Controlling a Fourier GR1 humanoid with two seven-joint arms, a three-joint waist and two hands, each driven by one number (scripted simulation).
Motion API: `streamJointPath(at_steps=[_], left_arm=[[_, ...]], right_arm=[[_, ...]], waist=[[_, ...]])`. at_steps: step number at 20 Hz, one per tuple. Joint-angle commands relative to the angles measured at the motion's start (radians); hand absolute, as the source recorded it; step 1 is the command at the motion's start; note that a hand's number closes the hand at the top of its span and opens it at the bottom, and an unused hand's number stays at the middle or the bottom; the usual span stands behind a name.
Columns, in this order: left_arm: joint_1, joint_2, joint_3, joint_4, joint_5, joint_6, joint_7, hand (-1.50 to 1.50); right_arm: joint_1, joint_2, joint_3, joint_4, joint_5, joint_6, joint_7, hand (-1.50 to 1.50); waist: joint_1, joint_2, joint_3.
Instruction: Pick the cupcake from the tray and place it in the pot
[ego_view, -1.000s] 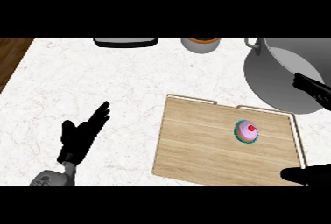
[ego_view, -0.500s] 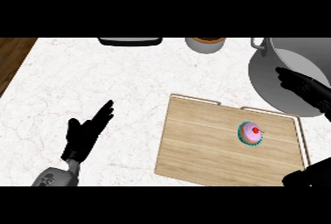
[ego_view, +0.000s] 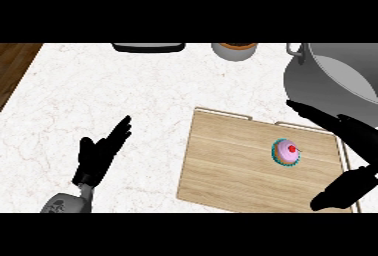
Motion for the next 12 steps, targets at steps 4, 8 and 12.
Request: streamJointPath(at_steps=[4,8,12], left_arm=[[0.004,-0.010,0.054,0.027,-0.012,-0.045,-0.030,0.00],[0.007,-0.010,0.066,0.023,-0.030,-0.068,-0.004,0.00],[-0.038,-0.034,0.081,0.032,-0.032,-0.053,0.023,0.00]], right_arm=[[-0.012,0.043,-0.115,0.142,0.117,0.072,-0.166,-1.50],[-0.011,0.099,-0.140,0.293,0.180,0.096,-0.297,-1.50],[0.043,0.105,-0.174,0.338,0.123,0.174,-0.415,-1.50]], waist=[[-0.005,-0.001,0.000],[-0.004,0.000,0.000],[-0.008,0.000,0.001]])
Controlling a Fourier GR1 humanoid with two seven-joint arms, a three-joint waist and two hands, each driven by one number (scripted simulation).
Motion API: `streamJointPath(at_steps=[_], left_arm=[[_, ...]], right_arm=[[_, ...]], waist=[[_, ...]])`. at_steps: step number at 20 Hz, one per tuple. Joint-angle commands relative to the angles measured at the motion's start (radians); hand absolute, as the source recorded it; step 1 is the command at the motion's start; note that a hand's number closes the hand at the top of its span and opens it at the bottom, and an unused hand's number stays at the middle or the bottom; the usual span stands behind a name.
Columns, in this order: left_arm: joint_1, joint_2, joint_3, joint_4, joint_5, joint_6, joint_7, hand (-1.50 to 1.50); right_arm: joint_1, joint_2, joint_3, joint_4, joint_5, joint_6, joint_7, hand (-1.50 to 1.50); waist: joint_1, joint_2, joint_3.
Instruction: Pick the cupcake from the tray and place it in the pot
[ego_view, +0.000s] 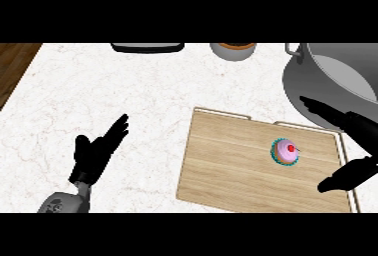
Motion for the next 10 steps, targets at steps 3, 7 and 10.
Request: streamJointPath(at_steps=[3,7,10], left_arm=[[-0.017,-0.007,0.008,-0.036,-0.021,-0.005,0.047,0.00],[0.059,-0.022,-0.009,-0.071,-0.027,-0.020,0.020,0.00],[0.042,-0.038,0.009,-0.050,-0.046,-0.009,0.020,0.00]], right_arm=[[-0.012,0.059,-0.055,0.058,-0.102,0.089,-0.033,-1.50],[-0.009,0.109,-0.070,0.123,-0.139,0.117,-0.057,-1.50],[-0.056,0.145,-0.083,0.225,-0.124,0.130,-0.062,-1.50]], waist=[[0.000,-0.001,0.000],[0.003,-0.001,0.000],[0.004,0.000,0.000]])
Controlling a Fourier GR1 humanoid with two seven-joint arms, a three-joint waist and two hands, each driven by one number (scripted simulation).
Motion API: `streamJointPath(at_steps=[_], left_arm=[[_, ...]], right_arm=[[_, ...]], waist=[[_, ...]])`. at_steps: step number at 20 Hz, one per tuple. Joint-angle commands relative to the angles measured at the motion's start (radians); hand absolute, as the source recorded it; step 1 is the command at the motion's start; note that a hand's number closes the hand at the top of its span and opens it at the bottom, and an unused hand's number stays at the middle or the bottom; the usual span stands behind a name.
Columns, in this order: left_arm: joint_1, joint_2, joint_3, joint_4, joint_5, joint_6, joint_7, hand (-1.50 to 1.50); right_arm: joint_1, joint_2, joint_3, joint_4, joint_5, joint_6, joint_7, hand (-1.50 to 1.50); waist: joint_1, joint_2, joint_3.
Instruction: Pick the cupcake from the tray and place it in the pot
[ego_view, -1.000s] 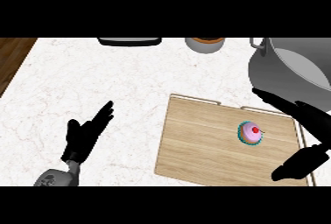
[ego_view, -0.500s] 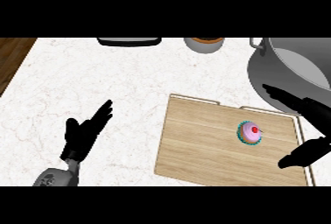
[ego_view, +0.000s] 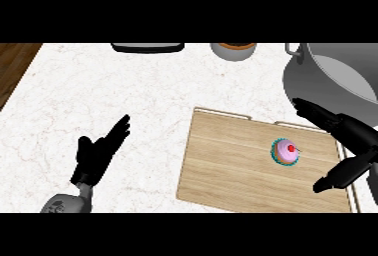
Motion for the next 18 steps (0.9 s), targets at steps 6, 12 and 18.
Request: streamJointPath(at_steps=[6,12,18], left_arm=[[-0.042,-0.007,0.068,0.059,0.003,-0.044,-0.001,0.00],[-0.022,-0.042,0.038,0.015,-0.044,-0.021,0.016,0.00],[0.029,-0.032,0.061,-0.074,-0.031,-0.075,0.052,0.00]], right_arm=[[0.049,0.123,0.005,0.136,0.067,0.003,-0.082,-1.50],[-0.021,0.137,0.084,0.157,0.272,-0.034,-0.250,1.50],[-0.077,0.178,0.015,0.413,0.261,0.008,-0.384,1.50]], waist=[[-0.003,0.001,0.000],[0.005,0.001,0.001],[0.005,0.001,0.000]])
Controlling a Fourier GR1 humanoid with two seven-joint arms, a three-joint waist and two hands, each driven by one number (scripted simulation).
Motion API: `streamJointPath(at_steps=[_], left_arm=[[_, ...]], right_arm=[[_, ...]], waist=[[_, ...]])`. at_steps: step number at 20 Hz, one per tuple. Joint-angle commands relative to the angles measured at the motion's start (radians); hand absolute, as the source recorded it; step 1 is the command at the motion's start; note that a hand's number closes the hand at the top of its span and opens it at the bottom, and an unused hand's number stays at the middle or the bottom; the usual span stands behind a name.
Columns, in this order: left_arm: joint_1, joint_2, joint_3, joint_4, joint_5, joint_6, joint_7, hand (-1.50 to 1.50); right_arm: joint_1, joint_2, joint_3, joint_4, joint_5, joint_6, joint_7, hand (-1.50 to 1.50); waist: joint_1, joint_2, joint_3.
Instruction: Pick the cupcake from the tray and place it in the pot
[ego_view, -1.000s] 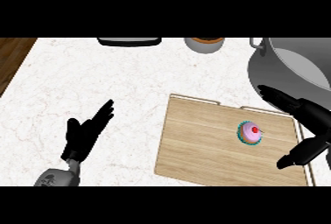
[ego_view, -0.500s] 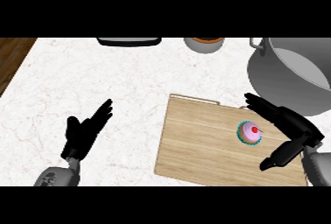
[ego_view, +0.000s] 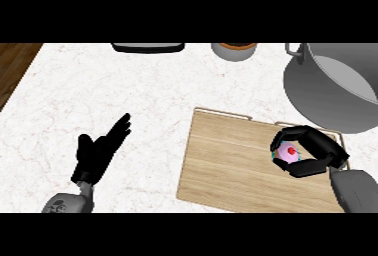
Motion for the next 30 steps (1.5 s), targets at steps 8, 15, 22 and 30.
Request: streamJointPath(at_steps=[8,15,22,30], left_arm=[[0.030,-0.027,0.012,-0.024,-0.022,-0.012,0.010,0.00],[0.012,-0.004,0.034,-0.009,-0.018,-0.016,-0.024,0.00],[-0.024,-0.029,0.016,-0.002,-0.017,-0.018,0.002,0.00],[-0.023,-0.011,0.028,0.031,-0.018,-0.037,-0.011,0.00]], right_arm=[[0.082,0.051,-0.054,-0.014,0.012,-0.046,-0.216,1.50],[0.076,-0.351,-0.435,0.336,-0.156,0.021,-0.367,1.50],[0.077,-0.507,-0.481,0.526,-0.113,-0.005,-0.558,1.50],[0.030,-0.604,-0.459,0.645,-0.038,-0.111,-0.725,1.50]], waist=[[-0.007,0.000,0.001],[-0.018,0.027,0.015],[0.015,0.021,0.014],[0.024,0.015,0.011]])
